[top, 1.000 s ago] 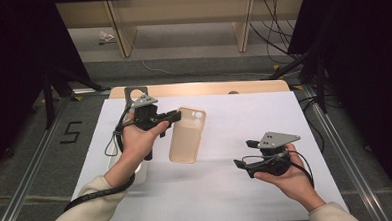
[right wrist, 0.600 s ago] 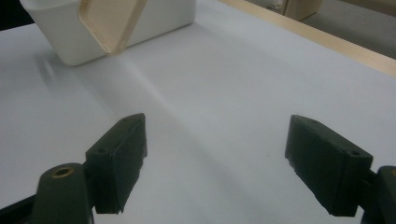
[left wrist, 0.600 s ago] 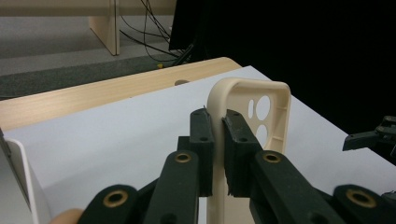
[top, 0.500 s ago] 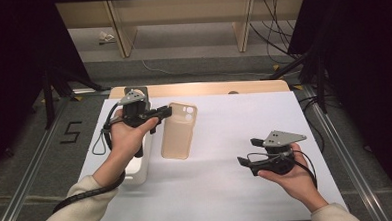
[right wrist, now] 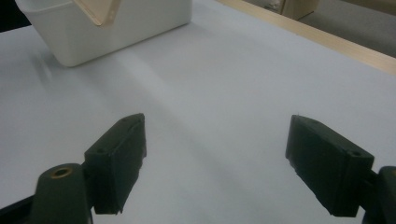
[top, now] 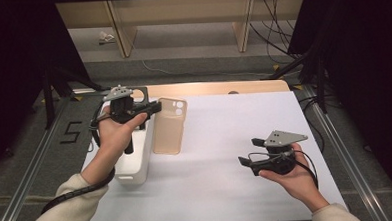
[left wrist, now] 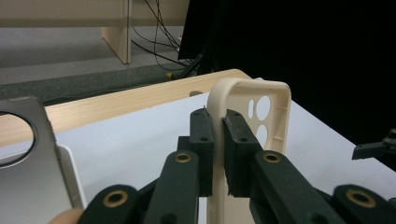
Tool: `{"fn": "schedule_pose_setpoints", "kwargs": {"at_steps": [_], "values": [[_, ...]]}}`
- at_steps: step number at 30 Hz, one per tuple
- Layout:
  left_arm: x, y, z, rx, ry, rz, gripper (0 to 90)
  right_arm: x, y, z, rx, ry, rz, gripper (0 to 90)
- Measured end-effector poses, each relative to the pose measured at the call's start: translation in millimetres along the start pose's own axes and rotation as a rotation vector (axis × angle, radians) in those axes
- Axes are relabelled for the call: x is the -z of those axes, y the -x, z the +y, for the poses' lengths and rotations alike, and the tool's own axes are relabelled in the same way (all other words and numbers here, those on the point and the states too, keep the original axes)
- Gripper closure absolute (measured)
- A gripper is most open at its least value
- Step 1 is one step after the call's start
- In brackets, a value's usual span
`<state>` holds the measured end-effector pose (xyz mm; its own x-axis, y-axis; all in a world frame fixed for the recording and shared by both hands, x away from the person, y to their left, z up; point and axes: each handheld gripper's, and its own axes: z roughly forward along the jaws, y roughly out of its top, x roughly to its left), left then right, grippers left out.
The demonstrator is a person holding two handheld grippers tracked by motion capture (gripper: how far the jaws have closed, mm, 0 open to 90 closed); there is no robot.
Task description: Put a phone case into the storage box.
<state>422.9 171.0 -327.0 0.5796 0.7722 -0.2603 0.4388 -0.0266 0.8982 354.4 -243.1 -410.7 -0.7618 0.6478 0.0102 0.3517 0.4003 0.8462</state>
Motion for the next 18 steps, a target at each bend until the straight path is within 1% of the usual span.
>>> {"fn": "schedule_pose_setpoints", "kwargs": {"at_steps": [6,10,18], "values": [[7.3,-10.5,3.8,0.004,0.005,0.011,83.1,0.6,0.9,0.0,-0.007,0.005,-0.005,20.6],[11.7,-18.3,5.6,0.016,0.012,0.023,83.1,0.8,1.3,-0.1,-0.011,0.007,-0.008,20.2],[20.2,-30.8,11.2,0.019,0.027,0.040,83.1,0.7,1.7,-0.2,-0.015,0.008,-0.009,19.7]]}}
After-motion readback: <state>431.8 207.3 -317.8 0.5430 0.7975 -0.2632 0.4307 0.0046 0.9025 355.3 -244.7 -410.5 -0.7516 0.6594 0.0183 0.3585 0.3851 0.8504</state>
